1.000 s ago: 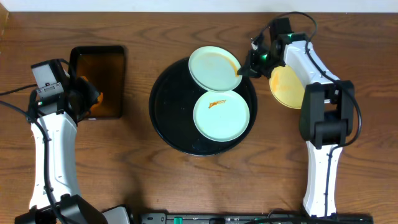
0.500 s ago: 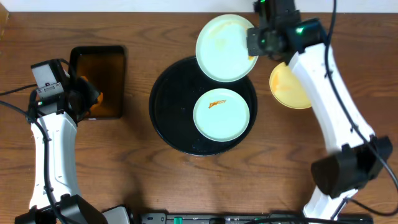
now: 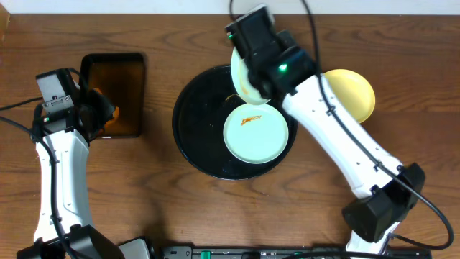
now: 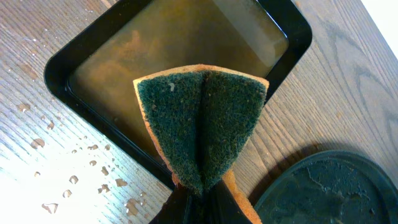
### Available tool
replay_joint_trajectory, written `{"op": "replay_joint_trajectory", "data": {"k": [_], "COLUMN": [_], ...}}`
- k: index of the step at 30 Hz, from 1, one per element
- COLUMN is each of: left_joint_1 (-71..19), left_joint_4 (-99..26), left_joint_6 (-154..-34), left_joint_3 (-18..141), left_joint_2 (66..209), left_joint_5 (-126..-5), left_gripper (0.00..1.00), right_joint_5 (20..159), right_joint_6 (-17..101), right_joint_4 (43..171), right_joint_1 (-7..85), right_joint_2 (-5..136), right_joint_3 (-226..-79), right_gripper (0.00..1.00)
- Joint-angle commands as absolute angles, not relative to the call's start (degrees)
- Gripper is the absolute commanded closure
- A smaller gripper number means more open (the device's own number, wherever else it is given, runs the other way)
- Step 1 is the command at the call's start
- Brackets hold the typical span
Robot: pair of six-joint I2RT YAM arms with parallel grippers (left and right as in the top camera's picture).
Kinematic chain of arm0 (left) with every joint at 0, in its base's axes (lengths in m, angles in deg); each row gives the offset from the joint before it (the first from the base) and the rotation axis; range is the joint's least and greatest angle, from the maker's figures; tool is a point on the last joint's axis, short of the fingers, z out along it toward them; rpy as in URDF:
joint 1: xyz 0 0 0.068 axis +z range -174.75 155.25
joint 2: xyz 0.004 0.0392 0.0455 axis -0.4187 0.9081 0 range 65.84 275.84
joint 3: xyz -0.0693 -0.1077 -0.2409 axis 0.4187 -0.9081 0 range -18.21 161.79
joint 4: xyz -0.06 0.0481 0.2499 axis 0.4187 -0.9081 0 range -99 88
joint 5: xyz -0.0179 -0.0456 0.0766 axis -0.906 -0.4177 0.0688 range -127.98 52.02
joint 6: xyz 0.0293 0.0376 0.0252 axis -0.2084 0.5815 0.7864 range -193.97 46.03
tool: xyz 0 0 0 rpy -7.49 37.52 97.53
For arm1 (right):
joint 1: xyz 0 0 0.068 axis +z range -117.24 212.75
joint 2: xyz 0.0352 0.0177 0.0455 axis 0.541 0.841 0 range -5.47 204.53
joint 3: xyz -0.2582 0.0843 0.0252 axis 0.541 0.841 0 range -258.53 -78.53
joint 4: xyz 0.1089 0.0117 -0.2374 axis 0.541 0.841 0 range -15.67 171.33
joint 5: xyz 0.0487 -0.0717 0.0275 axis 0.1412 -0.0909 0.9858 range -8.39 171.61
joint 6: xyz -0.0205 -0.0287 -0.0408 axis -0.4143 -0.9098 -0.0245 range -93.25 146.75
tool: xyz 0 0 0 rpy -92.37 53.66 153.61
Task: Clean dirty plates on tray and stack at the side
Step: 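Swing the green plate far right past the yellow plate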
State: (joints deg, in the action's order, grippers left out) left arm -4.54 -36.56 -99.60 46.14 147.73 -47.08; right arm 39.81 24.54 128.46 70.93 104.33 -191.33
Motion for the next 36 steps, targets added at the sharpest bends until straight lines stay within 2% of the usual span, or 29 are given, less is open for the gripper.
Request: {"op": "replay_joint_trajectory", "data": {"k": [1,10,13,16,20,25,31,36], "left_joint_1": [-4.4,-4.4,-4.4,-4.4,-4.4,-4.4,-4.4,-4.4], "left_joint_4": [-36.7,-36.7,-36.7,-36.7,-36.7,-36.7,-36.7,-36.7], "left_joint_6": [-99.1,-99.1,-99.1,-99.1,-99.1,-99.1,-99.1,-99.1], "left_joint_3": [46.1,46.1,46.1,46.1,46.1,46.1,46.1,46.1], "left_joint_2": [147.8,147.8,147.8,147.8,147.8,147.8,147.8,147.8], "left_joint_5": [-47.7,-47.7,-47.7,-47.7,-47.7,-47.7,-47.7,-47.7], "left_gripper": [0.92,0.93,0.92,0.92,0.92,0.93,0.92,0.92], "right_joint_5": [31.2,32.9,39.9,52.6,78.1,98.8,106.3,105.7], "right_joint_6": [21.3,23.6,26.7,32.2,38.7,39.9,39.1,38.7], "right_joint_4": [127.9,127.9,128.5,131.0,134.4,137.8,142.0,139.8], "right_joint_1": [73.5,74.2,72.3,68.7,57.7,42.4,22.2,12.8], "right_joint_2": [104.3,104.3,104.2,104.1,103.9,103.9,104.0,104.1], "right_joint_3": [-191.5,-191.5,-191.5,-192.2,-192.4,-192.4,-191.5,-186.3], "right_gripper": [0.99,0.99,0.99,0.99,0.99,0.99,0.99,0.99]}}
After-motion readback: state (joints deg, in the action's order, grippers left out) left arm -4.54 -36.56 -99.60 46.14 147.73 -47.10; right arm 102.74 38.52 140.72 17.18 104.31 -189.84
